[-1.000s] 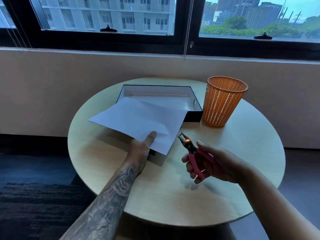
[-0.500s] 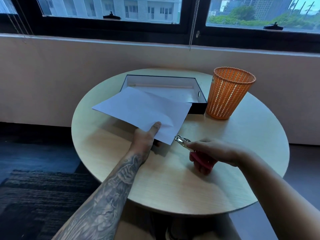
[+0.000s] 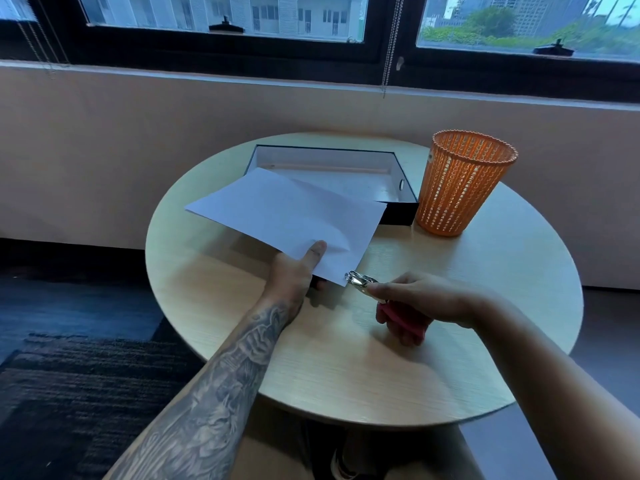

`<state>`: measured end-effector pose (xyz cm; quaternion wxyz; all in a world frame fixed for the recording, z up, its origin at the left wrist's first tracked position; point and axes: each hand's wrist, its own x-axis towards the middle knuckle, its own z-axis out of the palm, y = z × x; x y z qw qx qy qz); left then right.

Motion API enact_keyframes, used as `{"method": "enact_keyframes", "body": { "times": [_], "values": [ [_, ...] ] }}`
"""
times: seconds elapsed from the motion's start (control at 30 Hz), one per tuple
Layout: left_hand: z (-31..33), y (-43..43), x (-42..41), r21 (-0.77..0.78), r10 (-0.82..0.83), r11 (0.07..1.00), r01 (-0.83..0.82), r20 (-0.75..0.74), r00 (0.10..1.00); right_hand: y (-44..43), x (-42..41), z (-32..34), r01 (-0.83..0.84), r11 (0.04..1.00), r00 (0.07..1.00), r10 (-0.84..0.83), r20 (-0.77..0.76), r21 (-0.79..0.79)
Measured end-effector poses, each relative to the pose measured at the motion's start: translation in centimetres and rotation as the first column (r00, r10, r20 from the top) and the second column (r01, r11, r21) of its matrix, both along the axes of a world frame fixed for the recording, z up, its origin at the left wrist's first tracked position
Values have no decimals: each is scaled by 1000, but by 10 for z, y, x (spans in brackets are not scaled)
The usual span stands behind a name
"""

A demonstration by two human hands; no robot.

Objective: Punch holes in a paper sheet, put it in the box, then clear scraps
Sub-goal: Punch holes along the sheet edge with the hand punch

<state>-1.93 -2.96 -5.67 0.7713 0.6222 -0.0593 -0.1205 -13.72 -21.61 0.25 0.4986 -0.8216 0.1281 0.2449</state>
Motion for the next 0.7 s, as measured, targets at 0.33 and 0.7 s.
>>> {"method": "enact_keyframes", "body": {
  "times": [0.33,0.7],
  "values": [
    [3,0,-2,10,4,1000,-4,10,1000,5,4,2,-44,998,999,44,-2,-50],
    [3,-1,-3,11,21,1000,-22,46,999,3,7,-2,-66,994,998,64,-21,-85]
  ]
}}
